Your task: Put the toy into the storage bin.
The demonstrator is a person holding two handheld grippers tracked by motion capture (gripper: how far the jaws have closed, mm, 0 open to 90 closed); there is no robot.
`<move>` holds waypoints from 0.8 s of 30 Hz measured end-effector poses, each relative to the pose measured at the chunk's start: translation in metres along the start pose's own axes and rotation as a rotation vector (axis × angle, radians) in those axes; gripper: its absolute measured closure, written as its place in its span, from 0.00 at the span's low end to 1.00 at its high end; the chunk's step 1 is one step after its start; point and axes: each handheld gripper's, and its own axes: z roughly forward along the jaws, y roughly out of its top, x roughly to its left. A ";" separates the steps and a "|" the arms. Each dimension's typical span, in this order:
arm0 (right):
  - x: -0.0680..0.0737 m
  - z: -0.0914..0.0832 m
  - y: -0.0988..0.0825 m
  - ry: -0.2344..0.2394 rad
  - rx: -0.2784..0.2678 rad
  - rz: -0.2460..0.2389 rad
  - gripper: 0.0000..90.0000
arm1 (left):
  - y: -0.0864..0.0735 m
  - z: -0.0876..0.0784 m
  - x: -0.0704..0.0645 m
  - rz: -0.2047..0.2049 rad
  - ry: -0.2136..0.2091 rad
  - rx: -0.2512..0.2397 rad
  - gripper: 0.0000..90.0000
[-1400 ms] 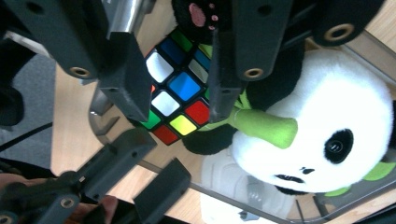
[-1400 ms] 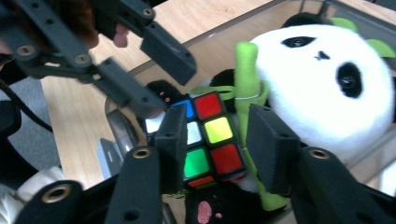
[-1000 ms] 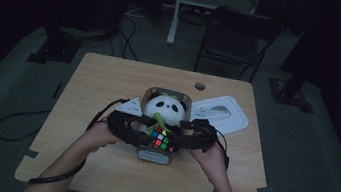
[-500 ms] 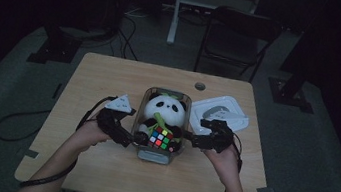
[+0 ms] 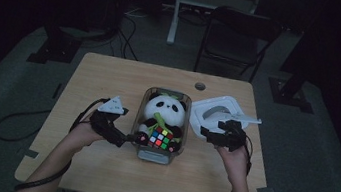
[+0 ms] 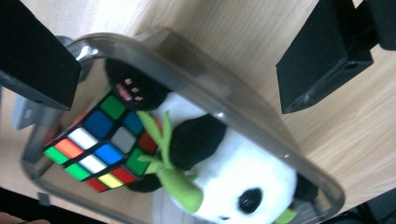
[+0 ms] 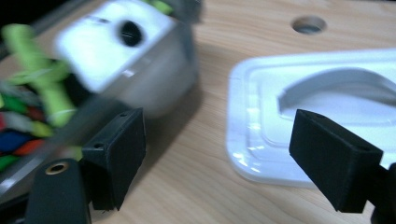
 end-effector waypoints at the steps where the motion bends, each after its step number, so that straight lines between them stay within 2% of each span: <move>1: -0.003 0.004 -0.001 -0.024 0.006 0.008 0.24 | -0.002 0.000 0.001 -0.002 0.004 0.002 0.01; 5: -0.015 0.018 -0.005 -0.081 0.022 0.046 0.24 | -0.008 0.001 0.003 -0.005 0.027 -0.005 0.01; 10: -0.025 0.036 -0.007 -0.138 0.019 0.087 0.26 | -0.016 -0.003 0.011 -0.046 0.037 -0.033 0.00; 14: -0.032 0.050 -0.006 -0.199 0.024 0.106 0.29 | -0.025 -0.003 0.016 -0.063 0.056 -0.027 0.01; 16: -0.035 0.057 -0.005 -0.213 0.024 0.126 0.29 | -0.029 0.000 0.019 -0.074 0.054 -0.018 0.01; 18: -0.039 0.063 -0.004 -0.230 0.020 0.141 0.34 | -0.035 0.003 0.022 -0.097 0.047 -0.022 0.00; 20: -0.043 0.071 -0.002 -0.259 0.009 0.158 0.35 | -0.039 0.005 0.023 -0.101 0.053 -0.016 0.01; 24: -0.047 0.085 0.002 -0.275 0.013 0.172 0.36 | -0.042 0.007 0.023 -0.107 0.052 -0.006 0.01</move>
